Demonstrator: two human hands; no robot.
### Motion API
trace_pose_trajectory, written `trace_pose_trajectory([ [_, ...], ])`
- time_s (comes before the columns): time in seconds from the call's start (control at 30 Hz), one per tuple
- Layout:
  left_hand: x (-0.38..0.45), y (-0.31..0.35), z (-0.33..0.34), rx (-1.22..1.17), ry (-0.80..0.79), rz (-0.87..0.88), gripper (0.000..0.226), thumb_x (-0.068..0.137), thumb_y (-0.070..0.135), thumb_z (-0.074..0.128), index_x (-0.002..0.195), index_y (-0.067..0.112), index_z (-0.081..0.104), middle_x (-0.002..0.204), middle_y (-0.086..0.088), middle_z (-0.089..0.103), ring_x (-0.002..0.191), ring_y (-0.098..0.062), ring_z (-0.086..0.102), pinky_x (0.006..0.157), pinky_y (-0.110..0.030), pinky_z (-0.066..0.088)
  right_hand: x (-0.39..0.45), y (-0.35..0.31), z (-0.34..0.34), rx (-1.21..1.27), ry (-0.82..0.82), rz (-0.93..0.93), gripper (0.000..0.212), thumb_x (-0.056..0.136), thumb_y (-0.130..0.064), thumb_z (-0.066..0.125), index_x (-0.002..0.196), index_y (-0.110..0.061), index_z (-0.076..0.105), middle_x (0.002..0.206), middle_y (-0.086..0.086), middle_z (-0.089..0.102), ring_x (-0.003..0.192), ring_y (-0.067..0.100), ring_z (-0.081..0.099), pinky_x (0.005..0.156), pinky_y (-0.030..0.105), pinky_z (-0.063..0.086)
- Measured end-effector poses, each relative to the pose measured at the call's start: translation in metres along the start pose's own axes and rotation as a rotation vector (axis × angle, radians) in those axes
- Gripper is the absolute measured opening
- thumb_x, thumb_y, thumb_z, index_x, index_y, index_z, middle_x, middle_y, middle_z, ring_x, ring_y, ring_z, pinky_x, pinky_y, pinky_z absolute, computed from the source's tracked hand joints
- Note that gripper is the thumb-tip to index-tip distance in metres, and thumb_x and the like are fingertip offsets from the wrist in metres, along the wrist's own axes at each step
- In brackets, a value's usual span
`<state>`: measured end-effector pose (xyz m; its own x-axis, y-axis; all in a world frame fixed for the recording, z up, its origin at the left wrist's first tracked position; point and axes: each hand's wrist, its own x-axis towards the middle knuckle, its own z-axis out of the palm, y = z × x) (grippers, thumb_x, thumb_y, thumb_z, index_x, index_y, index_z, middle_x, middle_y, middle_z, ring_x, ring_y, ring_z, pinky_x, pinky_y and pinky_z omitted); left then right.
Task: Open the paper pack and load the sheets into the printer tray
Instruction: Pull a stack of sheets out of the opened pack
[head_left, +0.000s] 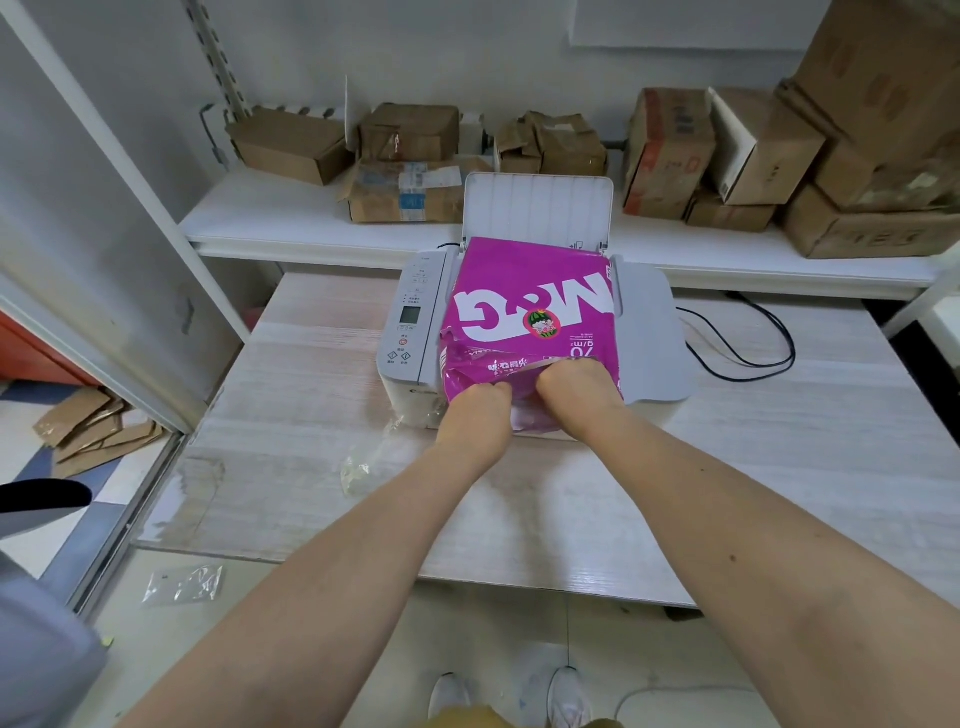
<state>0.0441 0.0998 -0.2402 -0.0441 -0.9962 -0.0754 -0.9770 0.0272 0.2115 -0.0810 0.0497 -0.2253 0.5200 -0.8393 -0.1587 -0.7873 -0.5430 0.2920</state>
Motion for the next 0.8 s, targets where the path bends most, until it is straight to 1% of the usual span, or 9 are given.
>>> trace_pose_trajectory([
  [0.23,-0.003,0.002,-0.003,-0.066,0.018,-0.018,0.027,0.082,-0.004,0.044,0.107,-0.001,0.055,0.111,-0.023,0.063,0.105,-0.038,0.058,0.080,-0.041,0.044,0.001,-0.001,0.003,-0.019,-0.007,-0.049,0.025,0.087,0.001,0.052,0.106,-0.008,0.066,0.103,0.009,0.069,0.092,0.029,0.068,0.080,0.038,0.054],
  [0.43,-0.009,0.004,0.003,-0.230,0.168,-0.051,0.033,0.083,-0.004,0.040,0.112,0.000,0.055,0.112,-0.020,0.062,0.104,-0.037,0.056,0.080,-0.039,0.041,-0.003,-0.004,0.011,0.046,0.086,-0.026,0.038,0.090,0.000,0.048,0.128,-0.005,0.052,0.118,0.015,0.065,0.099,0.034,0.066,0.085,0.041,0.054],
  [0.47,-0.009,0.003,0.004,-0.256,0.195,-0.062,0.034,0.083,-0.003,0.041,0.113,0.000,0.056,0.111,-0.020,0.063,0.104,-0.037,0.057,0.081,-0.039,0.042,-0.005,-0.005,0.012,0.047,0.124,-0.028,0.037,0.090,-0.001,0.049,0.126,-0.004,0.053,0.115,0.016,0.066,0.096,0.034,0.067,0.082,0.041,0.055],
  [0.5,-0.008,0.003,0.005,-0.278,0.223,-0.081,0.033,0.085,-0.001,0.041,0.114,0.001,0.057,0.110,-0.020,0.064,0.103,-0.036,0.058,0.082,-0.039,0.043,-0.008,-0.006,0.013,0.032,0.192,-0.038,0.032,0.086,-0.002,0.057,0.118,-0.003,0.059,0.105,0.016,0.069,0.087,0.033,0.069,0.073,0.040,0.056],
  [0.53,-0.006,0.004,0.004,-0.290,0.247,-0.107,0.032,0.087,0.002,0.041,0.113,0.002,0.058,0.109,-0.019,0.066,0.103,-0.036,0.060,0.083,-0.039,0.045,-0.012,-0.007,0.011,-0.003,0.222,-0.057,0.027,0.076,-0.005,0.070,0.103,-0.003,0.066,0.087,0.014,0.072,0.070,0.030,0.070,0.059,0.036,0.057],
  [0.57,-0.004,0.005,0.002,-0.293,0.261,-0.137,0.030,0.089,0.006,0.040,0.111,0.004,0.060,0.109,-0.018,0.067,0.104,-0.035,0.061,0.083,-0.039,0.045,-0.014,-0.007,0.013,-0.029,0.253,-0.061,0.026,0.060,-0.007,0.081,0.083,-0.006,0.069,0.066,0.010,0.070,0.050,0.026,0.066,0.043,0.030,0.051],
  [0.6,-0.002,0.006,-0.001,-0.298,0.264,-0.167,0.028,0.091,0.008,0.040,0.109,0.005,0.061,0.109,-0.017,0.068,0.104,-0.034,0.062,0.084,-0.038,0.046,-0.016,-0.007,0.017,-0.041,0.263,-0.083,0.029,0.048,-0.008,0.085,0.069,-0.009,0.066,0.052,0.007,0.064,0.036,0.023,0.059,0.033,0.025,0.043],
  [0.67,0.002,0.010,-0.008,-0.333,0.244,-0.218,0.029,0.092,0.010,0.039,0.108,0.005,0.062,0.111,-0.017,0.069,0.106,-0.034,0.061,0.084,-0.039,0.047,-0.021,-0.007,0.024,-0.026,0.229,-0.101,0.030,0.044,-0.008,0.084,0.060,-0.014,0.059,0.044,0.003,0.057,0.029,0.020,0.051,0.030,0.019,0.033],
  [0.8,0.005,0.010,-0.014,-0.319,0.147,-0.232,0.034,0.091,0.010,0.036,0.112,0.005,0.062,0.116,-0.018,0.067,0.110,-0.036,0.060,0.088,-0.039,0.047,-0.033,-0.018,0.031,-0.050,0.243,-0.148,0.026,0.048,-0.012,0.080,0.058,-0.017,0.057,0.044,0.000,0.051,0.031,0.017,0.048,0.035,0.019,0.026],
])
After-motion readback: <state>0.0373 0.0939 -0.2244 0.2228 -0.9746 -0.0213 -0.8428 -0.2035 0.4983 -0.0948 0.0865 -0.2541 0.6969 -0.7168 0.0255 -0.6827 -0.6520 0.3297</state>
